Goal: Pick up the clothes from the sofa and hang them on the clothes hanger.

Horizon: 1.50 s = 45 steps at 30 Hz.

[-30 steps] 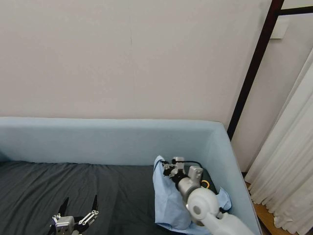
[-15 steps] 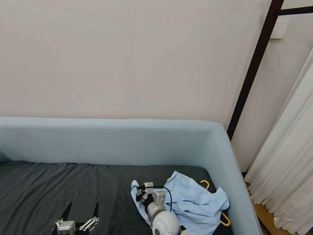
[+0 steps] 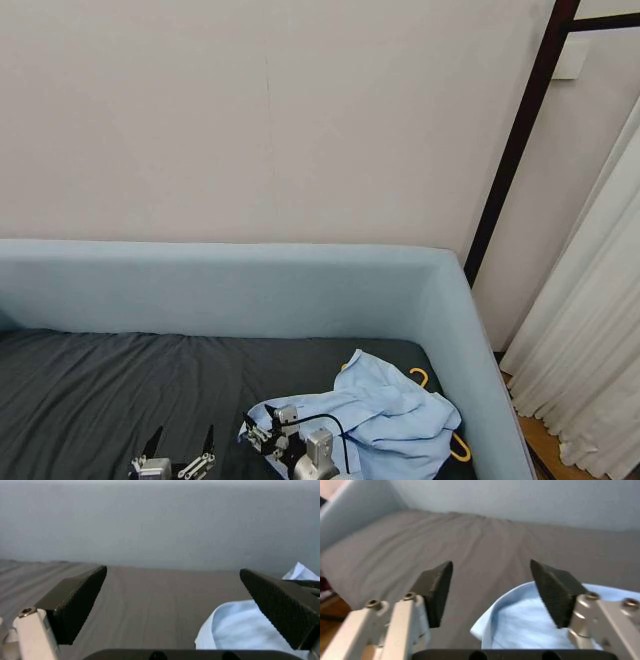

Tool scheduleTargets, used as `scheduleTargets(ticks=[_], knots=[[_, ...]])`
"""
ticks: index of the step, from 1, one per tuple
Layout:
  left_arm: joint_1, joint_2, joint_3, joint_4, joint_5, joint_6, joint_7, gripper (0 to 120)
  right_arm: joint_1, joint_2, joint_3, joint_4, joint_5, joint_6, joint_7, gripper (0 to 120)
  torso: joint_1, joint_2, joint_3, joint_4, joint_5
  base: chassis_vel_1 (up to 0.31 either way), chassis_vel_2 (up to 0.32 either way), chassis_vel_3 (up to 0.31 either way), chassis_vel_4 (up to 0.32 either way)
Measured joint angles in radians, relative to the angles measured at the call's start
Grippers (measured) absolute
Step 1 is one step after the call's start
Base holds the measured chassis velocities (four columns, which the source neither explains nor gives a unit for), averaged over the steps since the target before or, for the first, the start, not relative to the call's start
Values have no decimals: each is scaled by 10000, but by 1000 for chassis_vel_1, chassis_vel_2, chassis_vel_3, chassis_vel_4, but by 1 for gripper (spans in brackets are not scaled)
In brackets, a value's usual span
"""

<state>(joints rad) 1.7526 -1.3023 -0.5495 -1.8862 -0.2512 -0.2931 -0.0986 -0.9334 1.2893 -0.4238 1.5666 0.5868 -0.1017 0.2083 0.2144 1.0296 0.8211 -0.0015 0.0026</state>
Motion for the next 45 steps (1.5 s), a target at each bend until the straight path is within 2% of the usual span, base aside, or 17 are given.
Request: scheduleTargets(ticks=[2,6,8,9,13,17,21,22,26,29,36,45], knots=[[-88,-4,146,297,-151,0,105,100,-114,-10,185,44,-10,64,125,78,0,0,0,2,1,0,0,0,0],[-234,-36,310,574,-708,179,159,100,-146,-61,476,196,-37,311,107,86,0,0,0,2,4,0,0,0,0],[-494,-92,552,879,-1638,694,168,100,-112,-220,921,489,-1,518,44,97,0,0,0,1,2,0,0,0,0],[-590,-98,641,987,-2015,967,182,100,-76,-307,1126,622,44,553,14,98,0,0,0,1,1,0,0,0,0],[-922,-24,818,1361,-2782,1693,359,100,9,-528,1643,1019,211,578,-40,100,0,0,0,0,1,0,0,0,0],[-1303,203,868,1770,-3314,2254,1037,100,10,-770,2182,1416,481,501,-9,100,0,0,0,1,2,0,0,0,0],[-1815,461,801,2370,-3656,2717,2338,100,-185,-966,2623,1580,611,366,143,100,0,0,1,0,1,0,0,0,0],[-1815,461,801,2370,-3656,2717,2338,100,-185,-966,2623,1580,611,366,143,100,0,0,1,0,1,0,0,0,0],[-2498,636,803,3163,-4067,3105,4061,100,-538,-1074,2938,1689,571,280,209,100,1,-1,1,0,1,0,0,0,0],[-2772,597,904,3520,-4087,3269,4568,100,-720,-1108,3117,1740,546,254,254,100,1,0,0,0,1,0,0,0,0],[-3159,249,1259,4109,-4026,3333,4221,100,-1032,-1241,3471,1811,494,141,363,100,1,0,1,1,1,0,0,0,0],[-3278,-105,1299,4389,-4046,3352,3988,100,-1033,-1196,3497,1732,488,88,510,100,0,0,0,2,1,0,0,0,0]])
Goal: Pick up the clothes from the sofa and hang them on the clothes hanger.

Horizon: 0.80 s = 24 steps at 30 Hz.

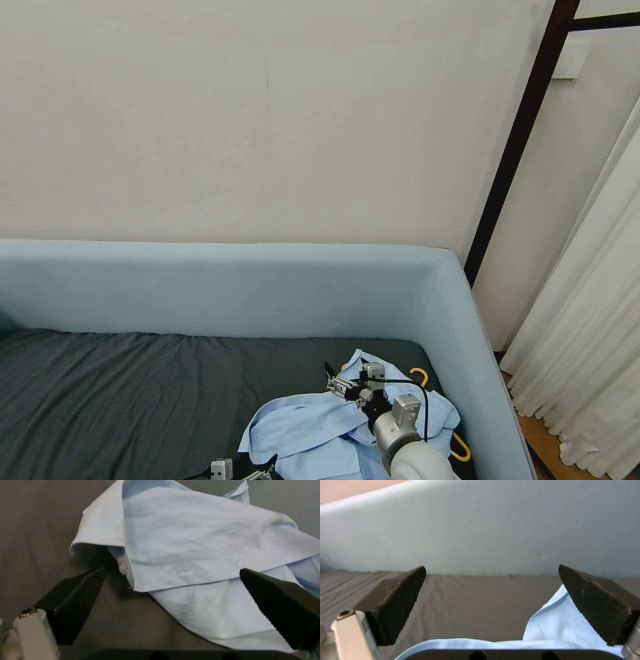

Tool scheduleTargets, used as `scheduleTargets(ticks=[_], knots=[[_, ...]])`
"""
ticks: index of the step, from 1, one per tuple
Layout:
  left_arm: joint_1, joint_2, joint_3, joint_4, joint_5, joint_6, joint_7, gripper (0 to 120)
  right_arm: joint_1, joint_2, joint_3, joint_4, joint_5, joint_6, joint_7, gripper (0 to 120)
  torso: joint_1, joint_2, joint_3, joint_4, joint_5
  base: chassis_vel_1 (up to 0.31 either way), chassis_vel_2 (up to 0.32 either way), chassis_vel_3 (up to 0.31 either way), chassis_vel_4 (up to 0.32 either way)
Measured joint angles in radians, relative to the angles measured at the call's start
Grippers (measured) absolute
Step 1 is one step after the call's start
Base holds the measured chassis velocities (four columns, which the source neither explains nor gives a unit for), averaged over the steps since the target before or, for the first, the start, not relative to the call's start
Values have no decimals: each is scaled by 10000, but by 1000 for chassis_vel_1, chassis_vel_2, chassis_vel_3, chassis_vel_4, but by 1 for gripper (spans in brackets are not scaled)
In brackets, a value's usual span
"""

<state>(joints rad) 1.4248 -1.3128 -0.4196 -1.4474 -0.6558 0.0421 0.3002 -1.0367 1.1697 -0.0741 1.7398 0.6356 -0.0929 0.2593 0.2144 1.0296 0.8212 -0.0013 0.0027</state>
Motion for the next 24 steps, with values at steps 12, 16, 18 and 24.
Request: scheduleTargets(ticks=[12,16,18,24], knots=[[-367,-337,-60,659,-159,-189,-76,89,3,-93,-56,-2,47,-35,56,100,1,0,0,-1,-1,0,0,0,0],[-413,-343,-64,769,-143,-274,-77,75,-42,-121,-51,8,58,-41,68,100,0,0,0,-1,-1,0,0,0,0],[-415,-343,-65,786,-138,-289,-77,70,-54,-128,-51,9,60,-42,69,100,1,0,0,-1,-1,0,0,0,0],[-449,-409,-71,939,-85,-378,-84,50,-84,-139,-62,9,64,-52,84,100,1,0,0,0,0,0,0,0,0]])
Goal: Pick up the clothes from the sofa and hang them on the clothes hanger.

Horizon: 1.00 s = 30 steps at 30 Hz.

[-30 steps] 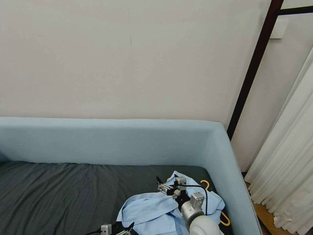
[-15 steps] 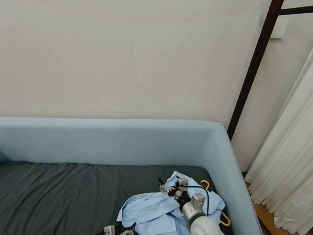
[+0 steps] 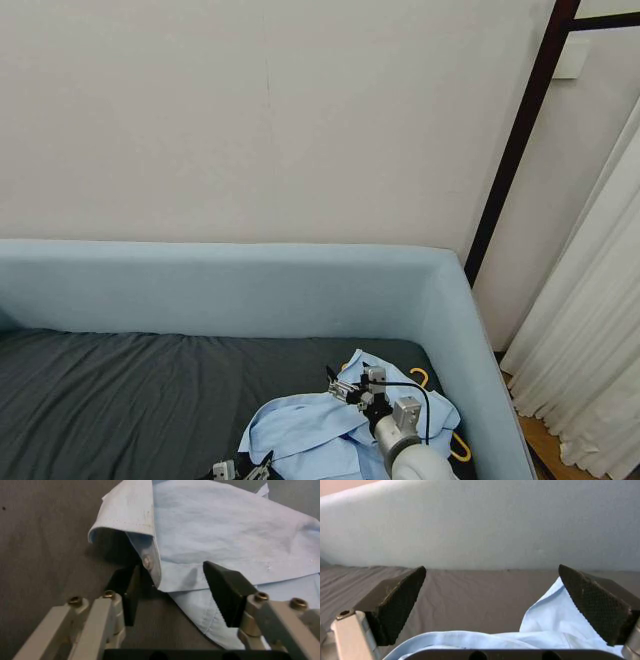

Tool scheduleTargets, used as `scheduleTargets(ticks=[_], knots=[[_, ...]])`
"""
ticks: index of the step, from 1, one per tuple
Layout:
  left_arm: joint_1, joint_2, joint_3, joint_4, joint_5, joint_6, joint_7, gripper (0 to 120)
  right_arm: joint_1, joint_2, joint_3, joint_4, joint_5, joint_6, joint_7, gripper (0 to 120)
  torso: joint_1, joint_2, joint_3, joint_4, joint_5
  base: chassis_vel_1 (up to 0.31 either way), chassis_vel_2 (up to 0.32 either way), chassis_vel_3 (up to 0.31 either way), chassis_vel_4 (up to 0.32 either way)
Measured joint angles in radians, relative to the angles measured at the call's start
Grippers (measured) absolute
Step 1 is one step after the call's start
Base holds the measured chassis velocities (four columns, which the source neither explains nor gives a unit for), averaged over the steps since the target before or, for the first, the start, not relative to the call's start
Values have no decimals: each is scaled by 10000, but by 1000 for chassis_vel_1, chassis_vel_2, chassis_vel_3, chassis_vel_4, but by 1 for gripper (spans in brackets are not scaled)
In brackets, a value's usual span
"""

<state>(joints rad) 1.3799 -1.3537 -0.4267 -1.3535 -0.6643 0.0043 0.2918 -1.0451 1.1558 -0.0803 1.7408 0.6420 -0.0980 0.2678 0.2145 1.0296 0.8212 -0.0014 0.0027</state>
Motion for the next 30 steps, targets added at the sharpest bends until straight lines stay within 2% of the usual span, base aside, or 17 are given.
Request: scheduleTargets(ticks=[3,5,7,9,13,20,23,24,26,27,29,30], knots=[[-7,-50,-4,31,37,-70,-17,34,-9,-2,-17,0,0,-13,9,100,0,0,0,0,-1,0,0,0,0],[-8,-51,-6,32,67,-93,-20,32,-14,-2,-19,-2,-2,-14,12,100,0,0,0,0,0,0,0,0,0],[-10,-49,-11,39,95,-116,-26,21,-34,0,-20,-11,-6,-15,21,100,0,0,0,0,-1,0,0,0,0],[-23,-44,-19,56,97,-127,-36,18,-43,0,-20,-13,-7,-15,24,100,0,0,0,0,0,0,0,0,0],[-63,-36,-67,76,97,-177,-81,1,-74,-22,-11,-22,-12,-15,24,100,0,0,0,0,0,0,0,0,0],[63,151,-150,-276,163,-255,-183,0,-99,-47,34,-24,-15,11,28,100,0,0,0,0,-2,0,0,0,0],[328,621,-300,-1147,234,-335,-415,0,-97,-52,79,-7,5,30,62,100,0,0,0,0,-3,0,0,0,0],[328,621,-300,-1147,234,-335,-415,0,-97,-52,79,-7,5,30,62,100,0,0,0,0,-3,0,0,0,0],[521,1062,-473,-1962,214,-346,-550,0,-75,-56,128,27,119,32,151,100,0,1,0,0,-3,0,0,0,0],[521,1062,-473,-1962,214,-346,-550,0,-75,-56,128,27,119,32,151,100,0,1,0,0,-3,0,0,0,0],[701,1643,-681,-2966,64,-336,-722,0,-31,-53,186,37,309,29,309,100,0,0,-1,0,-3,0,0,0,0],[701,1643,-681,-2966,64,-336,-722,0,-31,-53,186,37,309,29,309,100,0,0,-1,0,-3,0,0,0,0]])
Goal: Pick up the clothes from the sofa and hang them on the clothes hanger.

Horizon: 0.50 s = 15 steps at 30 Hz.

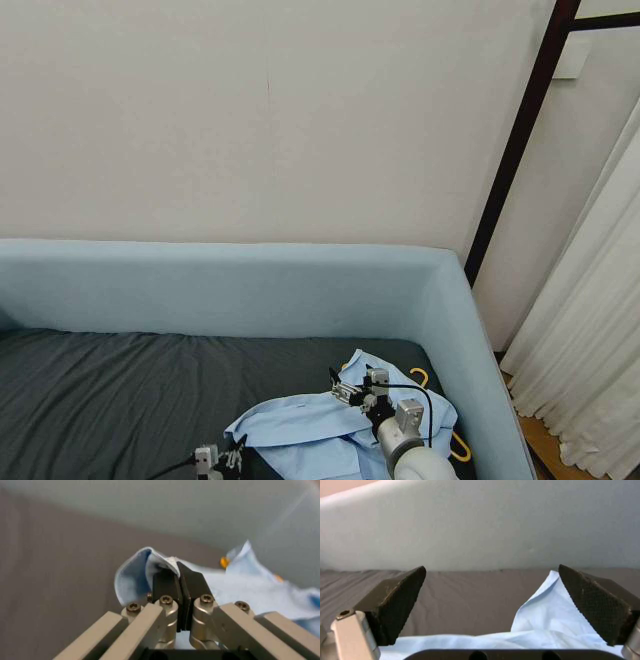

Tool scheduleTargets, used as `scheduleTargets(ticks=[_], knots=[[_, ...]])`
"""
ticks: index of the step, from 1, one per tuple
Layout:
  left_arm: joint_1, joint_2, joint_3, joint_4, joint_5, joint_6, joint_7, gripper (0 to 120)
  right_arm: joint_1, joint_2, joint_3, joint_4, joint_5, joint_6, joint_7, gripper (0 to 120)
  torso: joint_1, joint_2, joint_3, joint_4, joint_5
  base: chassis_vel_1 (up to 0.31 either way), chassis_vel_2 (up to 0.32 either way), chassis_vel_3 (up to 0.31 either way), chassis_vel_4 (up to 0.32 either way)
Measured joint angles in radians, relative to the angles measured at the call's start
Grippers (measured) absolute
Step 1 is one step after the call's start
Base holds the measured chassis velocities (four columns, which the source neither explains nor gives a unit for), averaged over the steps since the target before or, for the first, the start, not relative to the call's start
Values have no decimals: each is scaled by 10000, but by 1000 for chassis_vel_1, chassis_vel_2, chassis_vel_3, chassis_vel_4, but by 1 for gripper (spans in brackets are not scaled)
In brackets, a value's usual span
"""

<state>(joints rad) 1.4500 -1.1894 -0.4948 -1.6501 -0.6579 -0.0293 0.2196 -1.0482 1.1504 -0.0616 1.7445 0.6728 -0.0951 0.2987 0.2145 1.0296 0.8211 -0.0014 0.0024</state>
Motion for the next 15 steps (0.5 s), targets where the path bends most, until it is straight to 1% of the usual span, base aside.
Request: scheduleTargets(ticks=[3,4,5,6,7,8,9,11,12,13,14,15], knots=[[82,1019,-221,-1439,-396,14,-190,0,62,8,56,-3,166,-9,153,100,0,0,0,1,-3,0,0,0,0],[82,1019,-221,-1439,-396,14,-190,0,62,8,56,-3,166,-9,153,100,0,0,0,1,-3,0,0,0,0],[28,1438,-269,-1891,-581,6,-280,0,75,13,65,-9,179,-10,174,100,0,1,0,0,0,0,0,0,0],[-117,2136,-308,-2486,-911,-25,-377,0,90,27,69,-15,191,-12,199,100,1,0,0,-2,2,0,0,0,0],[-217,2519,-313,-2771,-1116,-29,-416,0,94,38,73,-15,193,-13,208,100,1,0,0,0,-1,0,0,0,0],[-424,3173,-312,-3193,-1496,-46,-522,0,92,75,97,-6,195,-16,235,100,0,1,0,-2,0,0,0,0,0],[-424,3173,-312,-3193,-1496,-46,-522,0,92,75,97,-6,195,-16,235,100,0,1,0,-2,0,0,0,0,0],[-861,4346,-291,-3647,-2262,-163,-736,0,35,113,164,76,198,-23,261,100,1,1,1,0,-3,0,0,0,0],[-1076,4867,-264,-3727,-2616,-273,-802,0,-9,121,205,118,198,-24,262,100,0,0,1,0,-2,0,0,0,0],[-1444,5570,-208,-3748,-3115,-404,-862,0,-65,127,263,160,197,-27,262,100,1,0,0,-1,-1,0,0,0,0],[-1444,5570,-208,-3748,-3115,-404,-862,0,-65,127,263,160,197,-27,262,100,1,0,0,-1,-1,0,0,0,0],[-1857,6214,-113,-3712,-3613,-479,-873,0,-123,139,330,200,192,-29,257,100,1,0,0,-1,-1,0,0,0,0]])
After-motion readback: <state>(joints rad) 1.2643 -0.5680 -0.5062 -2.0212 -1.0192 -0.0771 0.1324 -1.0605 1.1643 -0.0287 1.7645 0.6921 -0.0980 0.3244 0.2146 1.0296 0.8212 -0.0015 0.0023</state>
